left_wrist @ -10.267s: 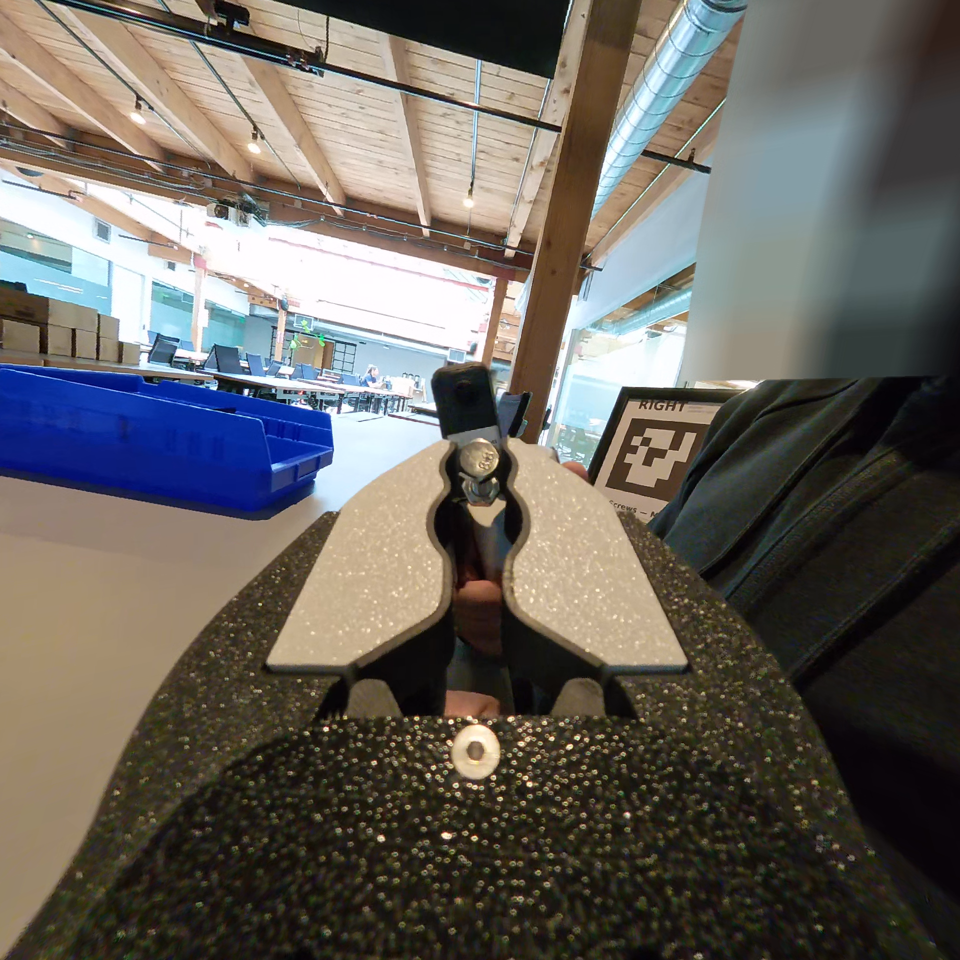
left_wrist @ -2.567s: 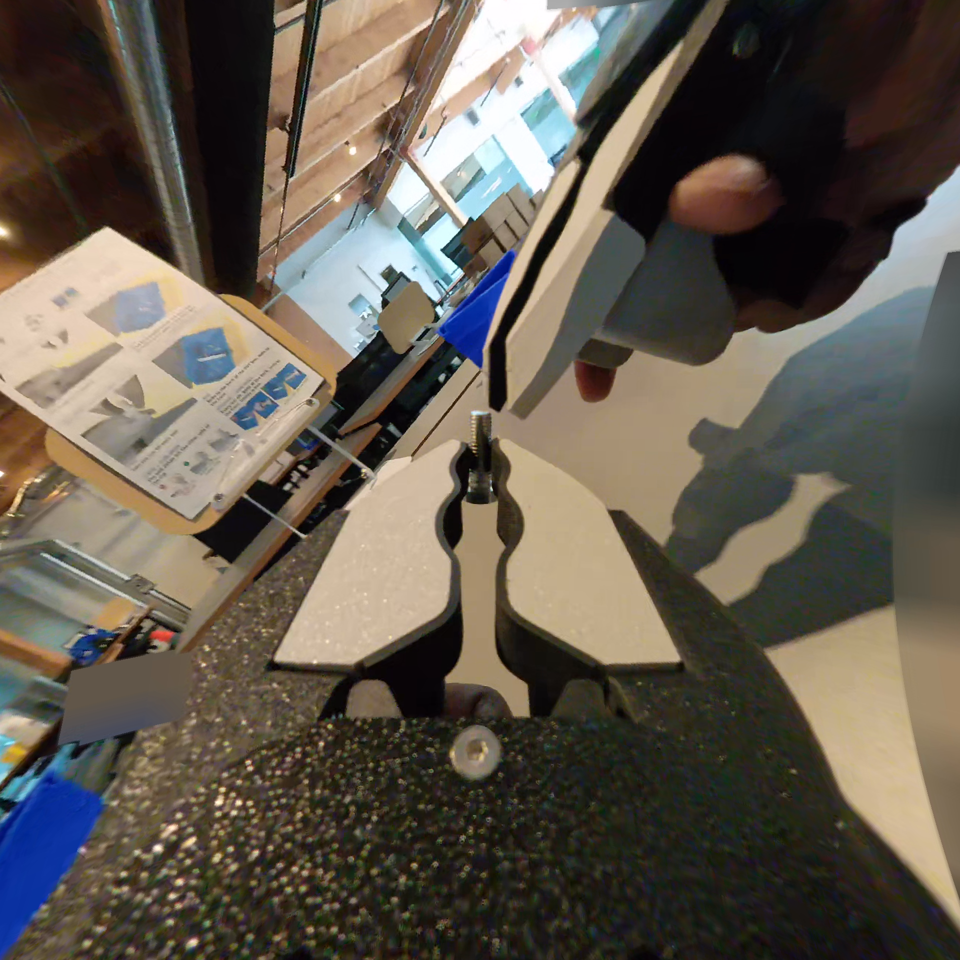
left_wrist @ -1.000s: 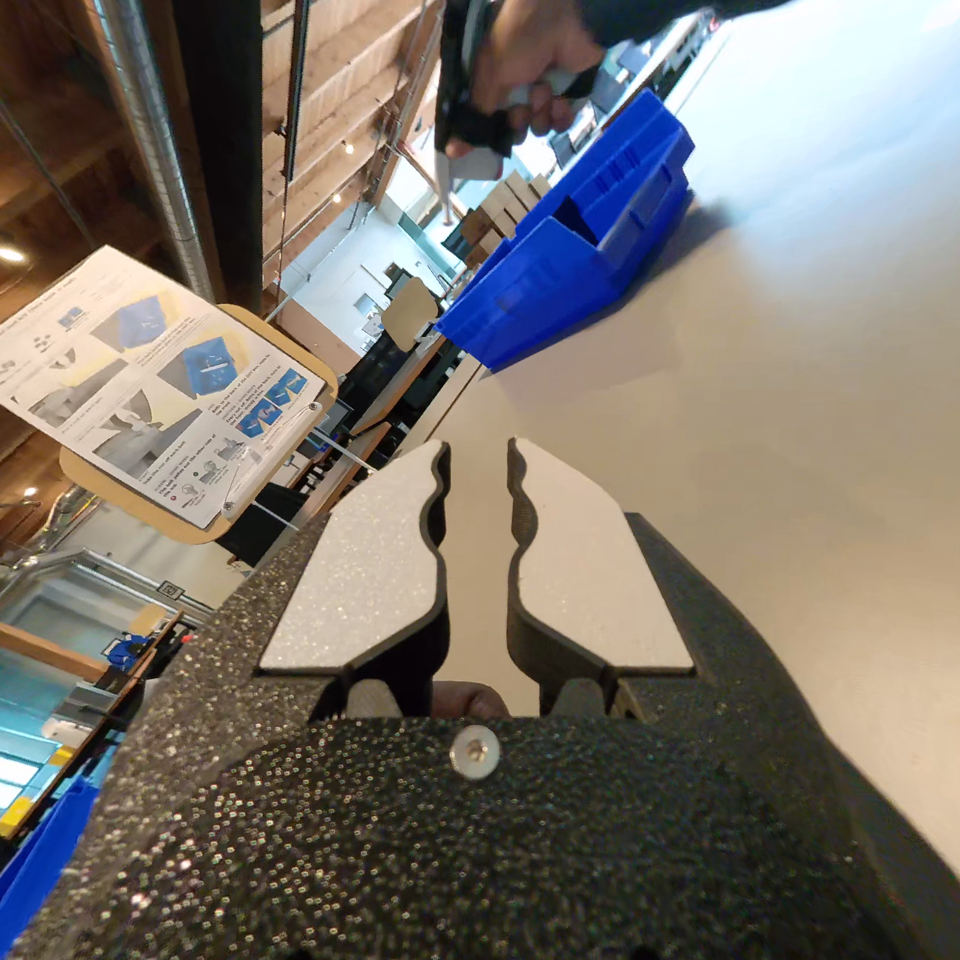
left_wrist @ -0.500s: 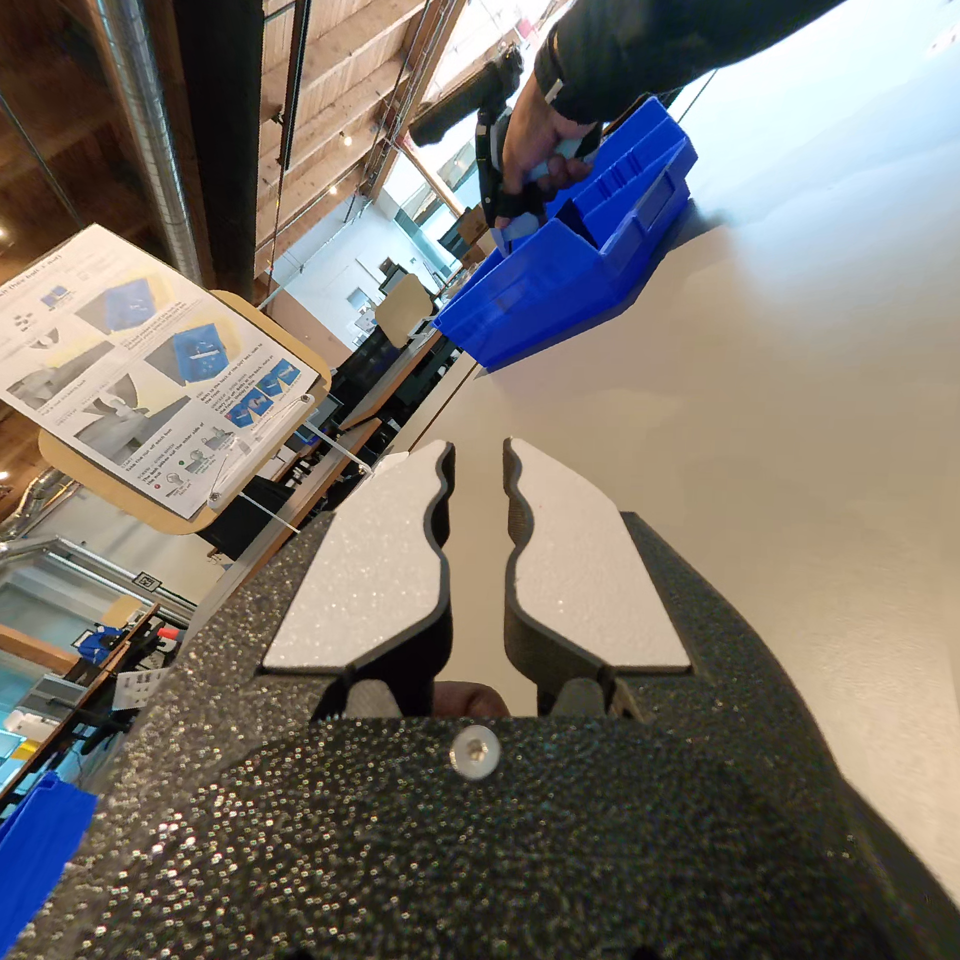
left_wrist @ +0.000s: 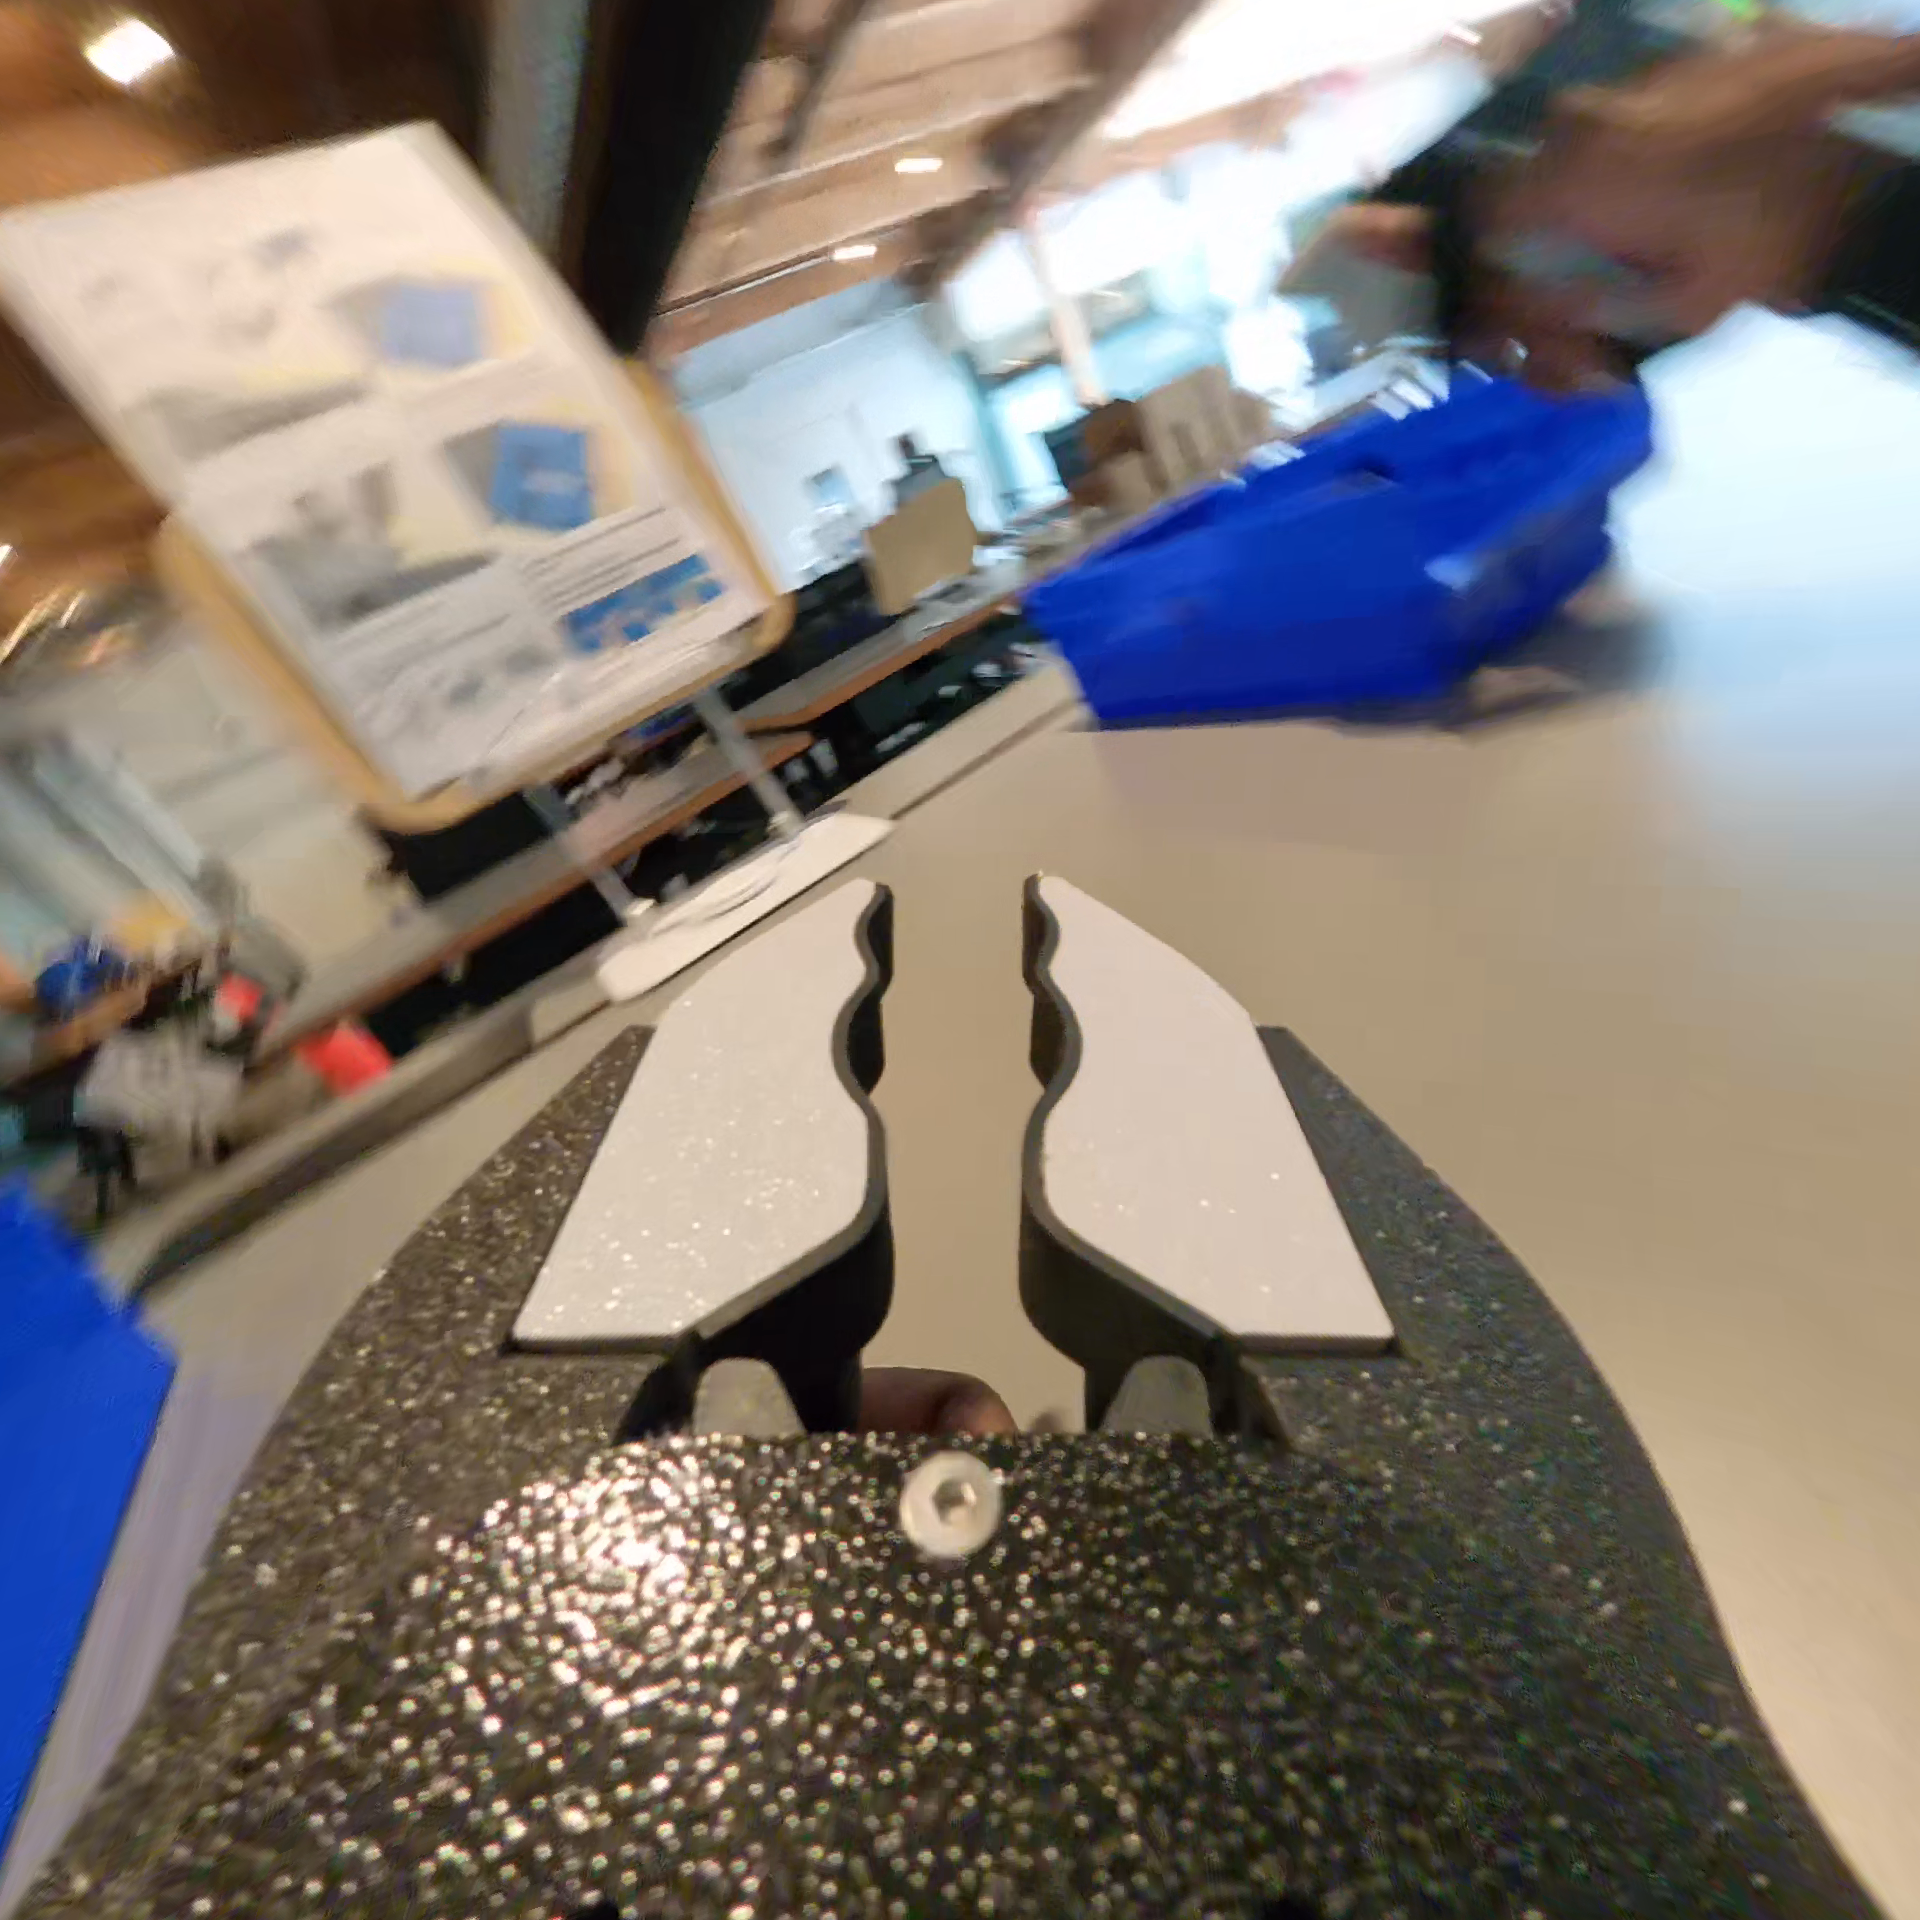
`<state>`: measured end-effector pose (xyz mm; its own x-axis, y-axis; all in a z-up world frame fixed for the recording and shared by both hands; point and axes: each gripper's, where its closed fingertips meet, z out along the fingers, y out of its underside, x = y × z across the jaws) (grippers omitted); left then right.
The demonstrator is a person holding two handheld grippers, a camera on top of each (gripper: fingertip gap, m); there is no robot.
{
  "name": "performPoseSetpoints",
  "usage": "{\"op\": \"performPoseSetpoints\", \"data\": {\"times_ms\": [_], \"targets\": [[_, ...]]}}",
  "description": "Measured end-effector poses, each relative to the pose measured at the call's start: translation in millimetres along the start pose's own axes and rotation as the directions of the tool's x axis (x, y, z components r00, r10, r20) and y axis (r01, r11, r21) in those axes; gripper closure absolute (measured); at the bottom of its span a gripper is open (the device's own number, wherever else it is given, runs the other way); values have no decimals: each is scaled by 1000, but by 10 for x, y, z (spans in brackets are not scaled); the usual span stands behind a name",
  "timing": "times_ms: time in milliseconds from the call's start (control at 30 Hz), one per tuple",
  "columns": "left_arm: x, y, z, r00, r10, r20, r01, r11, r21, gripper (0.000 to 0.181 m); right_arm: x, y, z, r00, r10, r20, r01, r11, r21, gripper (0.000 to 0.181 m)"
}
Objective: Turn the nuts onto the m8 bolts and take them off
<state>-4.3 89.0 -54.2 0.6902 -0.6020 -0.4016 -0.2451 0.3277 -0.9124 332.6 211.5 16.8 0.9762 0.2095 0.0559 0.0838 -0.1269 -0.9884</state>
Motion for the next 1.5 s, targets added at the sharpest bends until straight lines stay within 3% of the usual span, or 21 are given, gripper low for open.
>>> {"op": "performPoseSetpoints", "data": {"times_ms": [133,300,400,567,700,800,833,1000,1233,1500], "targets": [[-749,222,-192,954,-127,271,146,988,-53,150,-294,123,-434,1000,5,-15,-2,989,146,148],[-1817,548,-809,768,-142,624,249,964,-88,133,-365,433,-720,998,49,-38,-41,982,182,144],[-2113,745,-1010,708,-87,701,271,950,-156,128,-433,461,-756,996,86,-10,-83,975,205,143],[-2386,1172,-1009,701,-52,711,369,880,-298,126,-510,640,-605,996,84,17,-86,989,119,141],[-2483,1412,-957,738,-40,673,408,822,-398,142,-534,713,-577,996,88,21,-89,991,97,143],[-2437,1460,-898,783,-58,619,401,808,-431,176,-546,772,-557,996,84,21,-85,993,79,144],[-2430,1459,-894,787,-59,614,398,809,-433,179,-546,787,-552,997,79,18,-80,994,73,145],[-2296,1375,-858,847,-84,524,345,837,-425,178,-521,841,-549,998,57,-5,-56,997,55,146],[-1869,1207,-751,965,10,261,109,893,-437,176,-503,930,-479,999,-1,-50,1,1000,-6,146],[-1363,966,-768,997,5,-78,-28,955,-296,177,-314,1035,-312,985,-81,-152,62,991,-123,152]]}}
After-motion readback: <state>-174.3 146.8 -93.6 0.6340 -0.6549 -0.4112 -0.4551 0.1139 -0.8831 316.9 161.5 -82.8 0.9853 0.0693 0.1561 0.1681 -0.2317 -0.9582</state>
